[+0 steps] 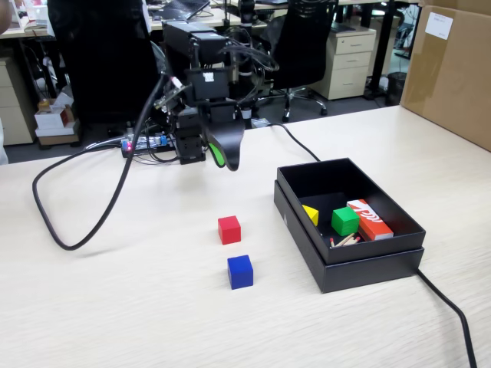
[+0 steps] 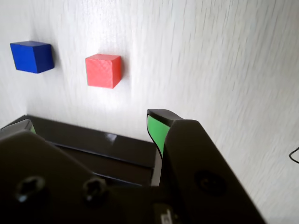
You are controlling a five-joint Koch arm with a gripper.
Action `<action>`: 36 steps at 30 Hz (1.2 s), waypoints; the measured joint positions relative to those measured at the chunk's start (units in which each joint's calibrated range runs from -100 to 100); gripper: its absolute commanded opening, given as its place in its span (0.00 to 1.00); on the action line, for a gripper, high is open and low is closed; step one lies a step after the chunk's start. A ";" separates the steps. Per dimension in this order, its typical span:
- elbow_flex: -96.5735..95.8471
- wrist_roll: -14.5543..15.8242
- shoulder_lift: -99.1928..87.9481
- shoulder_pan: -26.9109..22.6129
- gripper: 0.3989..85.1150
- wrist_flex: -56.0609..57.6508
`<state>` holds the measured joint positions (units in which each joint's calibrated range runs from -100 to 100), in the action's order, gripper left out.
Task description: Put the red cube on top of the blue cube
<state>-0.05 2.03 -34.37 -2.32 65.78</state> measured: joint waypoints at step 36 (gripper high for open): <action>12.14 -0.34 36.89 1.71 0.56 0.08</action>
<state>12.09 1.68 2.52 -0.61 65.85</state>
